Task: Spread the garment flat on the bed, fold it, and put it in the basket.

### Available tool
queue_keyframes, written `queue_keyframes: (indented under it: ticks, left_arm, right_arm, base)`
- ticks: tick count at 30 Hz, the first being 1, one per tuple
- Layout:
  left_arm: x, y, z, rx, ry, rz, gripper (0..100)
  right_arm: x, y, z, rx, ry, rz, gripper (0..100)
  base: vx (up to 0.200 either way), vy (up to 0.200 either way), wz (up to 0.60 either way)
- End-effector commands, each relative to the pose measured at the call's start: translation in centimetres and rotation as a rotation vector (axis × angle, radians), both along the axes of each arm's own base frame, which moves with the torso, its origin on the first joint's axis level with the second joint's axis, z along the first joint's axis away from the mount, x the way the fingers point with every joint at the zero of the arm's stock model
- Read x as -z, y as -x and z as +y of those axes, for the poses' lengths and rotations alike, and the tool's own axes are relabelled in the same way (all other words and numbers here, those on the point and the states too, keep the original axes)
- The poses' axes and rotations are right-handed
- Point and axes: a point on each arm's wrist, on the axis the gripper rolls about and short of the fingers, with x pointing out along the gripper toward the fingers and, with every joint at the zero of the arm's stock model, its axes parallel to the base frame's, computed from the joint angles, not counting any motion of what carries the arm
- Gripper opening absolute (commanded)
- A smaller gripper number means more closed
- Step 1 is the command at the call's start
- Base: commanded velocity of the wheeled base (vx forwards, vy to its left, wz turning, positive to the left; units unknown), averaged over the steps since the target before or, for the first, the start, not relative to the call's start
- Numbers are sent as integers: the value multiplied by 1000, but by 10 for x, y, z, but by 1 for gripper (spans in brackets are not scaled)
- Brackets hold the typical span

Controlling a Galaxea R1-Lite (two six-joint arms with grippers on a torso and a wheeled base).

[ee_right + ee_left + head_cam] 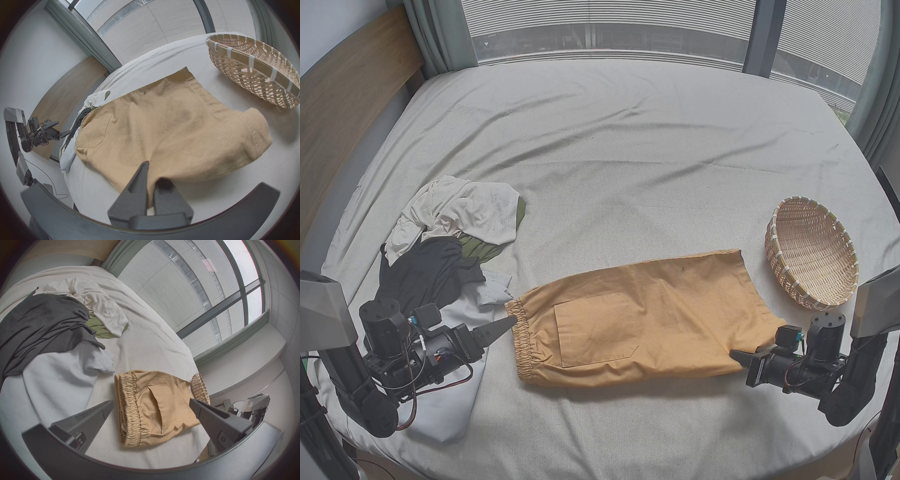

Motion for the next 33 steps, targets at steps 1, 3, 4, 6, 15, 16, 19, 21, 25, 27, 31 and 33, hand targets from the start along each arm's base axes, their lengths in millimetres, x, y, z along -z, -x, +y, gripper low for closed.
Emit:
queue_keyframes:
  ticks: [1, 3, 4, 6, 15, 16, 19, 21, 25, 27, 31, 33]
  left_arm:
    - [3, 0, 0, 1, -2, 14, 100]
    - [4, -1, 0, 0, -4, 15, 100]
    - [4, -1, 0, 0, -4, 15, 100]
    - [4, 0, 0, 3, -2, 16, 100]
    - [2, 0, 0, 0, -2, 6, 100]
    - [1, 0, 0, 0, -2, 4, 100]
    - [1, 0, 0, 0, -2, 4, 100]
    - [1, 0, 0, 0, -2, 4, 100]
    - [1, 0, 0, 2, -1, 3, 100]
    - [1, 0, 0, 0, -2, 4, 100]
    - [0, 0, 0, 0, -1, 0, 100]
    - [1, -1, 0, 0, -1, 1, 100]
  right_arm:
    - [-1, 5, -6, 16, 9, 7, 0]
    - [0, 4, -9, 25, 12, 13, 0]
    - [0, 4, -9, 25, 12, 13, 0]
    - [1, 4, -9, 25, 13, 16, 0]
    - [2, 6, -9, 22, 15, 25, 100]
    - [2, 9, -9, 22, 18, 34, 100]
    - [2, 14, -9, 19, 21, 46, 100]
    - [2, 20, -11, 19, 24, 62, 100]
    - [3, 31, -13, 21, 35, 102, 100]
    - [3, 31, -13, 24, 36, 102, 100]
    - [5, 32, -11, 5, 47, 112, 100]
    - [10, 34, -4, -29, 57, 134, 100]
  base:
    - [0, 0, 0]
    - [0, 0, 0]
    - [0, 0, 0]
    - [0, 0, 0]
    - [0, 0, 0]
    - [0, 0, 0]
    - [0, 0, 0]
    - [0, 0, 0]
    - [0, 0, 0]
    - [0, 0, 0]
    - [0, 0, 0]
    - [0, 0, 0]
